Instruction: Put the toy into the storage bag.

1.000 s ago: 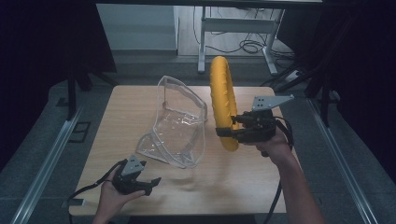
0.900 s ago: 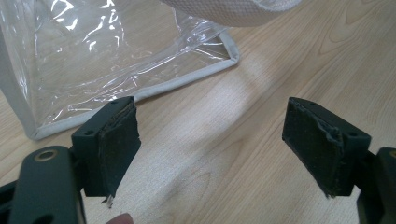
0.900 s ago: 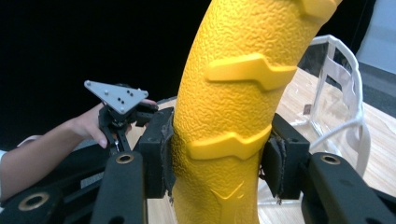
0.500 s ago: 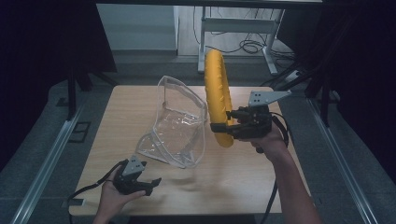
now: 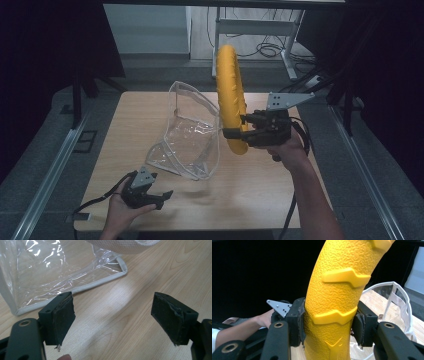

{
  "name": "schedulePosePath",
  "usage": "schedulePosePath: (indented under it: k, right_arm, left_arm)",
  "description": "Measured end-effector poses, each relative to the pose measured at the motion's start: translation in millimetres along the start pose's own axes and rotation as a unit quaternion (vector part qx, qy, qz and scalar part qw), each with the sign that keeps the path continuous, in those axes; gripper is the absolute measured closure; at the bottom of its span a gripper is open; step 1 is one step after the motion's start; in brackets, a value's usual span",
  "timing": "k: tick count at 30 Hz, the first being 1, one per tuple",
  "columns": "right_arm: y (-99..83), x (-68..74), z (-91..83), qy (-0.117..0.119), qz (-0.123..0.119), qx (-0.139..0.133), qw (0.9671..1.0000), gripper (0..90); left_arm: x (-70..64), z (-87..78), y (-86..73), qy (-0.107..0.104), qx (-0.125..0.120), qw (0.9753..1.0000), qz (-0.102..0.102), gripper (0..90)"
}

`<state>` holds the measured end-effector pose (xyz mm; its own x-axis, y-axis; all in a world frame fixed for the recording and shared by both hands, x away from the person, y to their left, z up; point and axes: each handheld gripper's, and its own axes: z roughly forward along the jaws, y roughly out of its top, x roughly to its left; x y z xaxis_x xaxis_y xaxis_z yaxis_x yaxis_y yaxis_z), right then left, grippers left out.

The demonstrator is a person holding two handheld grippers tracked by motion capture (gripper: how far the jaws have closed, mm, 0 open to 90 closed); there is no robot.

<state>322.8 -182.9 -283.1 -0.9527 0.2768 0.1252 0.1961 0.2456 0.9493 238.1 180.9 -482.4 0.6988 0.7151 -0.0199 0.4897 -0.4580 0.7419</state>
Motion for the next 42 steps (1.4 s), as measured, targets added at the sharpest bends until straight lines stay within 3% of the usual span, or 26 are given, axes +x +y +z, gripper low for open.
schedulePosePath:
  k: [23,42]
  right_arm:
    - [17.9,6.7,4.7,0.004,-0.013,-0.016,0.9998,50.7]
    - [36.9,19.0,18.6,0.030,-0.027,-0.032,0.9987,50.6]
  left_arm:
    - [-0.3,1.5,-0.1,-0.003,0.003,1.0000,0.001,18.7]
    - [-0.4,1.3,-0.3,-0.003,0.006,1.0000,0.001,18.7]
